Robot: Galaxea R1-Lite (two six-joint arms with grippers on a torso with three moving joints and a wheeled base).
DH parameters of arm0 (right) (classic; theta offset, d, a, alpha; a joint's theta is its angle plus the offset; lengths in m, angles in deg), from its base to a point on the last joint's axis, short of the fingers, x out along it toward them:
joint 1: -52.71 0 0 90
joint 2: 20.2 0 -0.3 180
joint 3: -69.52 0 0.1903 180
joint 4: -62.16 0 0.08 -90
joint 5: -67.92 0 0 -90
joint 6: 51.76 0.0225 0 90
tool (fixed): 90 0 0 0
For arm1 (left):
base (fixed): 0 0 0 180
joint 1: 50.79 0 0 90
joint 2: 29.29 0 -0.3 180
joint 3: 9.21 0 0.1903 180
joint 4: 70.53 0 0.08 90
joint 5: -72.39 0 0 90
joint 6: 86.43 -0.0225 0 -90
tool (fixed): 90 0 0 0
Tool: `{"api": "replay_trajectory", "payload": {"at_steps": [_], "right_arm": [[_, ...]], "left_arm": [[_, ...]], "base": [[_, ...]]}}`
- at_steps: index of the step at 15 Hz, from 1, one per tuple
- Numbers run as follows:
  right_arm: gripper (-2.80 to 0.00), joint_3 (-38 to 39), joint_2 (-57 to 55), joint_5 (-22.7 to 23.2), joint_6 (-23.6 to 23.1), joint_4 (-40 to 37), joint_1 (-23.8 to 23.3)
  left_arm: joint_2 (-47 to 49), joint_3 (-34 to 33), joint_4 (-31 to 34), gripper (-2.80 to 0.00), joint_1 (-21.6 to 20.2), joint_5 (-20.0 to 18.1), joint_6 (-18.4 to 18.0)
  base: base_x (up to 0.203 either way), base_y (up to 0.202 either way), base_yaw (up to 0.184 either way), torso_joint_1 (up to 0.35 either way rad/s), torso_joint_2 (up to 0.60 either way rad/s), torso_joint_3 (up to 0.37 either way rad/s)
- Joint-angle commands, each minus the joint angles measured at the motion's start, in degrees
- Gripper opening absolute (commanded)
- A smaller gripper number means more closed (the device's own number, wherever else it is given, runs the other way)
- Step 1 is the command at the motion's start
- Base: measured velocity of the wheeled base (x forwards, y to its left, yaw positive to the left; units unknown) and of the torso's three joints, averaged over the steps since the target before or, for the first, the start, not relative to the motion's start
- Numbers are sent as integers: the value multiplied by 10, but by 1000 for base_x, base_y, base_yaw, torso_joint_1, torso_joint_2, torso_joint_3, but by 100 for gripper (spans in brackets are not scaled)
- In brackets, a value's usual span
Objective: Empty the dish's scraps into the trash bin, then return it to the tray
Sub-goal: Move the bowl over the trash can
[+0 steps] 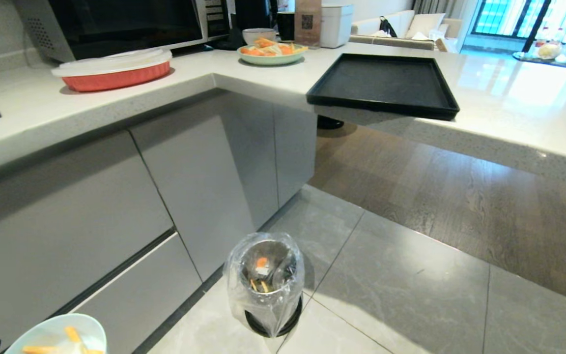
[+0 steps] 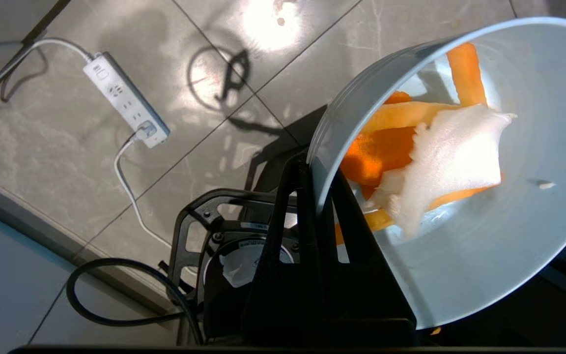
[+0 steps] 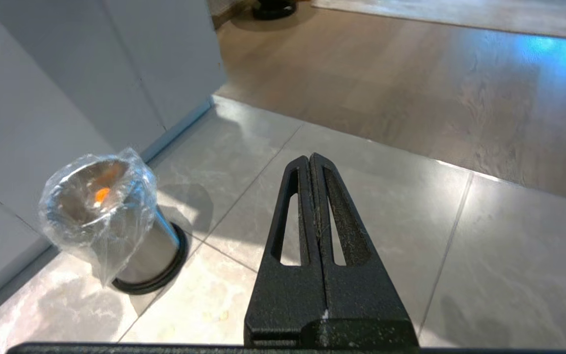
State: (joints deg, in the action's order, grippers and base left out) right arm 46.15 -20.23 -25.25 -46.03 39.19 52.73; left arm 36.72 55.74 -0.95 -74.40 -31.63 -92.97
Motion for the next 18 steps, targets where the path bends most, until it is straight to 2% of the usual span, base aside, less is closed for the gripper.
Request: {"api": "replay_trajectory", "payload": {"at_steps": [1, 11, 18], "right_arm": [[-280, 0, 0, 0, 1, 0, 1], [-280, 0, 0, 0, 1, 0, 1], [-280, 0, 0, -1, 1, 0, 1]], "left_arm": [[0, 0, 2, -280, 1, -1, -1], [-4, -4, 2, -280, 1, -1, 1], [-2, -2, 1, -280, 0, 0, 1]], "base": [[0, 0, 0, 0, 0, 0], [0, 0, 0, 0, 0, 0], [-183, 0, 1, 1, 1, 3]]}}
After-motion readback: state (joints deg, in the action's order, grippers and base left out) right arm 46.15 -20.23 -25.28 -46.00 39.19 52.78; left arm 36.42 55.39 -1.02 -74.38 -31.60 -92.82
